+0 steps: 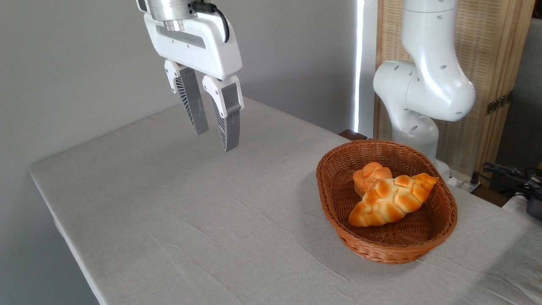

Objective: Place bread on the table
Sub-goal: 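Move the open gripper toward the wicker basket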

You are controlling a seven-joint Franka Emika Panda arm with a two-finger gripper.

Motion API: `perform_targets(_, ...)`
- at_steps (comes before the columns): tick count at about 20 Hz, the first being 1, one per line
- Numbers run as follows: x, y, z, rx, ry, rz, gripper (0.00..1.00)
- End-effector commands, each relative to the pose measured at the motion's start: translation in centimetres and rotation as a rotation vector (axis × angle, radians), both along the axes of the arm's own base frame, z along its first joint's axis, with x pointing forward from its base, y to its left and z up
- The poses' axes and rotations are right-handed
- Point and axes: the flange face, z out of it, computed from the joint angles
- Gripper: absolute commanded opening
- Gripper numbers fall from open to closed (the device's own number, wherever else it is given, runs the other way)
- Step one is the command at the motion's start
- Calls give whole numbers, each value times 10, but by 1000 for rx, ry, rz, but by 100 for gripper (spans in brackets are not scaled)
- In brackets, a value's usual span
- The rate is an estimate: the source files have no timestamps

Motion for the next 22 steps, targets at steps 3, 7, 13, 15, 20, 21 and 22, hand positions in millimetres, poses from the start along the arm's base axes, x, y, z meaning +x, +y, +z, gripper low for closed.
perform_targets(3,3,3,2,-11,-10,17,100)
perform_targets(7,3,3,2,-11,-10,15,100)
perform_targets(13,-1,5,0,-10,-2,14,100)
perform_targets(15,-10,5,-4,-10,12,14,100)
perform_targets(20,-37,17,-14,-9,42,-61,100)
perform_targets(21,-45,19,-16,-11,50,-97,100)
perform_targets(22,-53,24,-19,-13,57,-115,100)
